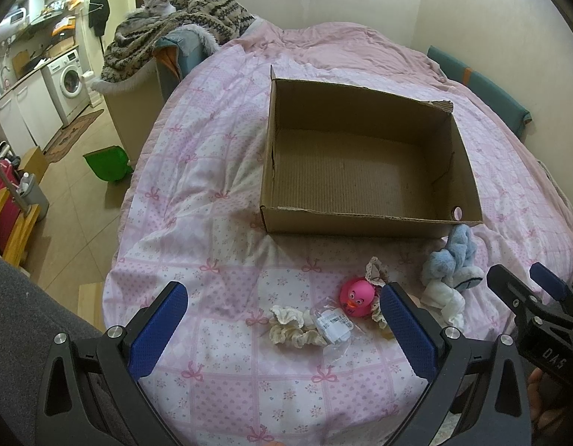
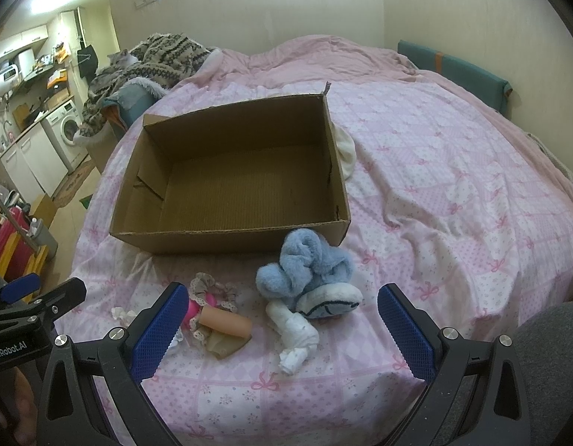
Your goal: Organize soft objects
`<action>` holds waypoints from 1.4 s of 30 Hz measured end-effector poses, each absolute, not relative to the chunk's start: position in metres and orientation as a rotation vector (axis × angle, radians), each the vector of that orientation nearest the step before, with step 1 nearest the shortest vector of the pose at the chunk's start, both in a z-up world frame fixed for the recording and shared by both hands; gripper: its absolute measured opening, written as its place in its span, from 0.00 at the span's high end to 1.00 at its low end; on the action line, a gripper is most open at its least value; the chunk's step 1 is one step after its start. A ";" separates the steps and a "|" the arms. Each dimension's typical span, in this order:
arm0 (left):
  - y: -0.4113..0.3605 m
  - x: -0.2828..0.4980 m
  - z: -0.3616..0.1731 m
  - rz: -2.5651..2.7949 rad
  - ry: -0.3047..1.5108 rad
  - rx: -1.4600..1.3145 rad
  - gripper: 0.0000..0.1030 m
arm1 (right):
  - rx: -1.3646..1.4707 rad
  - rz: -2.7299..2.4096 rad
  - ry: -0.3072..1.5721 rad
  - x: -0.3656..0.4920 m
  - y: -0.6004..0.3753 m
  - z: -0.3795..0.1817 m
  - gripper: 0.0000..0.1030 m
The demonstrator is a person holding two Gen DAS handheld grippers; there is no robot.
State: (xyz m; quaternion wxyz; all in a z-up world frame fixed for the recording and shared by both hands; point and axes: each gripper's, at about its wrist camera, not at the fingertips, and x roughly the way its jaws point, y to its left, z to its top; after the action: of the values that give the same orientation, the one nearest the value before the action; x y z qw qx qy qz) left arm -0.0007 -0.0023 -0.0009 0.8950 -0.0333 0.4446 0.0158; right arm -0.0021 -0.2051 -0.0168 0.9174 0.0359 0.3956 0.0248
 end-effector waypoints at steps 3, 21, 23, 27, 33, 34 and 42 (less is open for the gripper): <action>0.002 0.000 -0.001 0.034 0.921 -0.070 0.00 | 0.075 0.051 0.814 -0.003 -0.206 -0.019 0.00; 0.005 0.003 -0.002 0.052 0.950 -0.057 0.00 | 0.090 0.053 0.830 -0.004 -0.206 -0.022 0.00; 0.007 0.007 0.002 0.054 0.965 -0.057 0.00 | 0.112 0.068 0.844 -0.003 -0.210 -0.018 0.00; 0.014 0.020 0.008 0.061 1.007 -0.075 0.00 | 0.185 0.127 0.917 0.009 -0.223 -0.011 0.00; 0.023 0.051 -0.006 0.079 1.131 -0.076 0.00 | 0.318 0.177 1.103 0.041 -0.253 -0.020 0.00; 0.025 0.054 -0.010 0.083 1.145 -0.082 0.00 | 0.328 0.178 1.145 0.047 -0.256 -0.026 0.00; 0.047 0.066 -0.048 0.125 1.248 -0.169 0.00 | 0.369 0.196 1.430 0.062 -0.247 -0.092 0.35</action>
State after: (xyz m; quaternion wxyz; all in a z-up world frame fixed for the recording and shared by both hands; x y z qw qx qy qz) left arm 0.0664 0.0473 -0.0484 0.8065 -0.0791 0.5830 0.0586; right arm 0.0621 -0.2466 -0.0922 0.7351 0.1678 0.6508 0.0891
